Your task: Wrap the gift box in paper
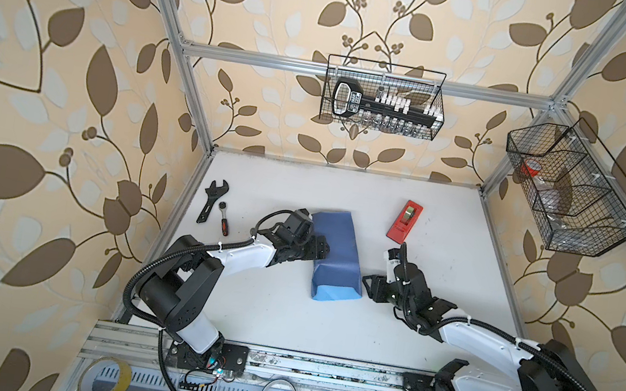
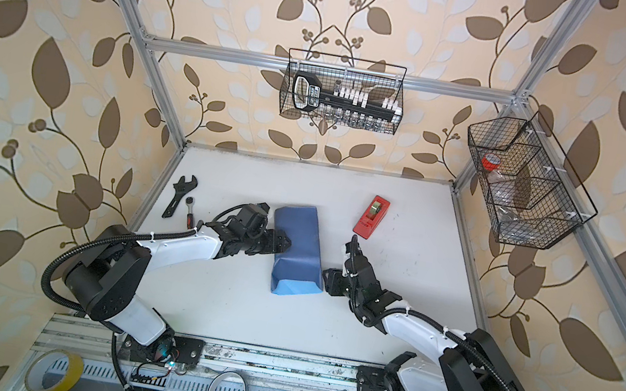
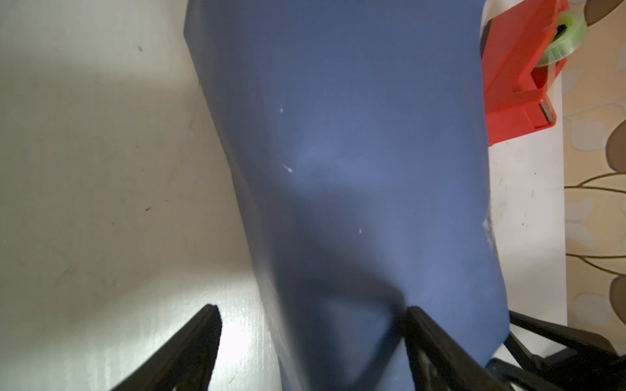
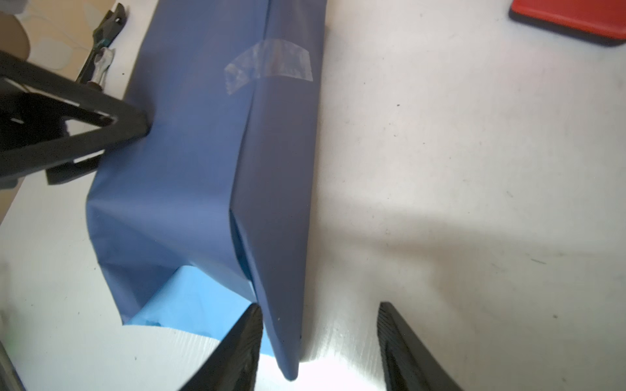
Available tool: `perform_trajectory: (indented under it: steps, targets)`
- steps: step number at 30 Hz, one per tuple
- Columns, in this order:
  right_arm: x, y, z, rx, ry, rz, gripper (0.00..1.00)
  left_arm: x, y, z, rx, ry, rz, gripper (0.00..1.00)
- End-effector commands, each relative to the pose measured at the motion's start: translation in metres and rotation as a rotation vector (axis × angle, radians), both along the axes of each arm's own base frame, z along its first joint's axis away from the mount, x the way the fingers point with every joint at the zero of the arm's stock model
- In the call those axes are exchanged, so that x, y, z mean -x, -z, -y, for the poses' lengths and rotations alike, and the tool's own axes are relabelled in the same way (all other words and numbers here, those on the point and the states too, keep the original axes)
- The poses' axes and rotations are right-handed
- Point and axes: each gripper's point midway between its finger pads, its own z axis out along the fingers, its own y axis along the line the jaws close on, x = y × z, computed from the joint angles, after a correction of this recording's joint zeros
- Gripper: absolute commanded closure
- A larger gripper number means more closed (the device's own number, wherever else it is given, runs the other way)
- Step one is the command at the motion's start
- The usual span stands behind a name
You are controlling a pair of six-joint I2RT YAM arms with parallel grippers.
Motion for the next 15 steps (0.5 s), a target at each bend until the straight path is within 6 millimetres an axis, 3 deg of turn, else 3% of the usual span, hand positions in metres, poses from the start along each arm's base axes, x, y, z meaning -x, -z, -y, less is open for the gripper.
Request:
perform_trajectory:
  steps: [1, 5, 11, 15]
  targets:
    - [0.009, 0.001, -0.01, 0.002, -0.068, 0.013, 0.38, 0.021, 0.032, -0.02, -0.109, -0.008, -0.097, 0.14]
    - [0.002, 0.004, -0.02, 0.007, -0.078, 0.011, 0.38, 0.021, 0.032, -0.02, -0.112, -0.007, -0.098, 0.14]
    - [-0.005, 0.014, -0.039, 0.006, -0.1, -0.01, 0.55, 0.021, 0.032, -0.019, -0.108, -0.007, -0.1, 0.14]
    - [-0.009, 0.02, -0.044, 0.011, -0.091, -0.02, 0.6, 0.022, 0.031, -0.019, -0.108, -0.005, -0.1, 0.14]
